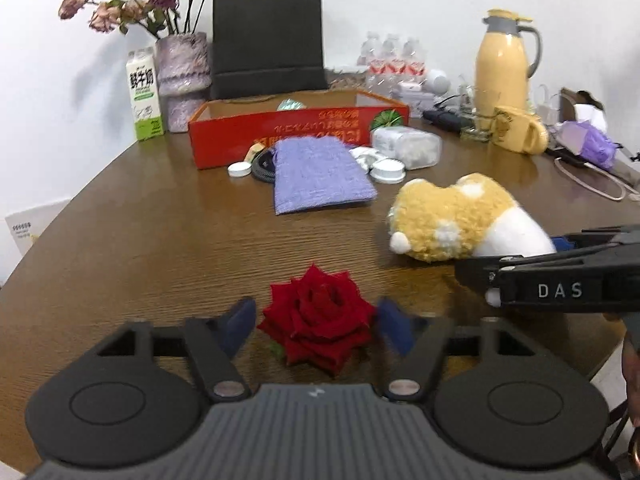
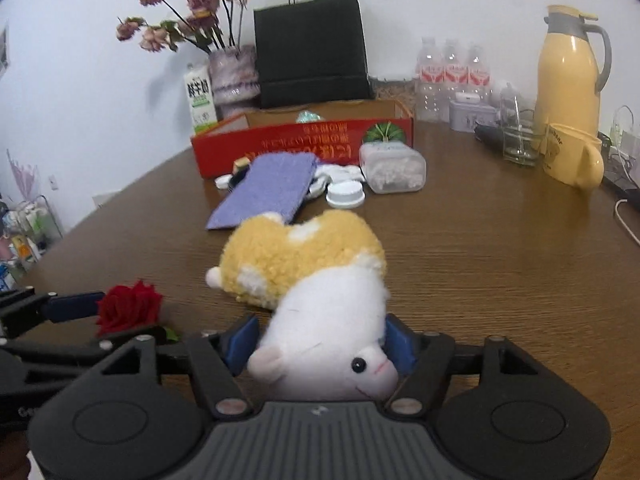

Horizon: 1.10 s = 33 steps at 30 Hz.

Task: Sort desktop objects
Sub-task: 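Grasp the red rose with the left tool while the right tool grasps the plush toy, then lower rose and plush toy into the box and open both tools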

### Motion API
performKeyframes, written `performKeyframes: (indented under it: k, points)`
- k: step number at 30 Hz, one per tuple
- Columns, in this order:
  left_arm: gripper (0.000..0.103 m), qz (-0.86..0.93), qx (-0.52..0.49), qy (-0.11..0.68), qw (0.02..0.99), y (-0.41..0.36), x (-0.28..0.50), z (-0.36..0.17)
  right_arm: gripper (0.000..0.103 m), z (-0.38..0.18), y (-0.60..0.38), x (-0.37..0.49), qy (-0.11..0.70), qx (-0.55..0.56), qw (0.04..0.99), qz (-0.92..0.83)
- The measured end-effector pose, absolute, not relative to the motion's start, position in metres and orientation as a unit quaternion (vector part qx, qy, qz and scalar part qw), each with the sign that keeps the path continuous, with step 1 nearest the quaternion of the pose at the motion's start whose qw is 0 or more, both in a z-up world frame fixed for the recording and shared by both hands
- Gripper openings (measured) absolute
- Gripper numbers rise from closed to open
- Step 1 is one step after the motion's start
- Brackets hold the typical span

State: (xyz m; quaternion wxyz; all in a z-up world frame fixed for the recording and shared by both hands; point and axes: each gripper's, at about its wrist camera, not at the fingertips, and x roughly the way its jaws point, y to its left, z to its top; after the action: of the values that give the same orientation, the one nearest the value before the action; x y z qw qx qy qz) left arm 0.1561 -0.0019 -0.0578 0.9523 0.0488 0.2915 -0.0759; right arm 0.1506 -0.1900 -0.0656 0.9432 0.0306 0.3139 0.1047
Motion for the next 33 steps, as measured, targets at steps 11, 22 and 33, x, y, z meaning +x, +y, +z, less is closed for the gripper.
performKeyframes:
  k: [11, 22, 33]
  points:
    - [0.049, -0.064, 0.03, 0.271, 0.96, 0.004, 0.116, -0.04, 0.051, -0.05, -0.196, 0.116, 0.296, 0.033, 0.947, 0.122]
    - [0.049, -0.057, 0.022, 0.229, 0.971, 0.006, 0.088, -0.024, 0.051, -0.033, -0.198, 0.085, 0.255, 0.029, 0.958, 0.126]
    - [0.049, -0.06, 0.021, 0.204, 0.977, 0.014, 0.134, -0.002, 0.051, -0.028, -0.208, 0.128, 0.26, 0.032, 0.959, 0.108]
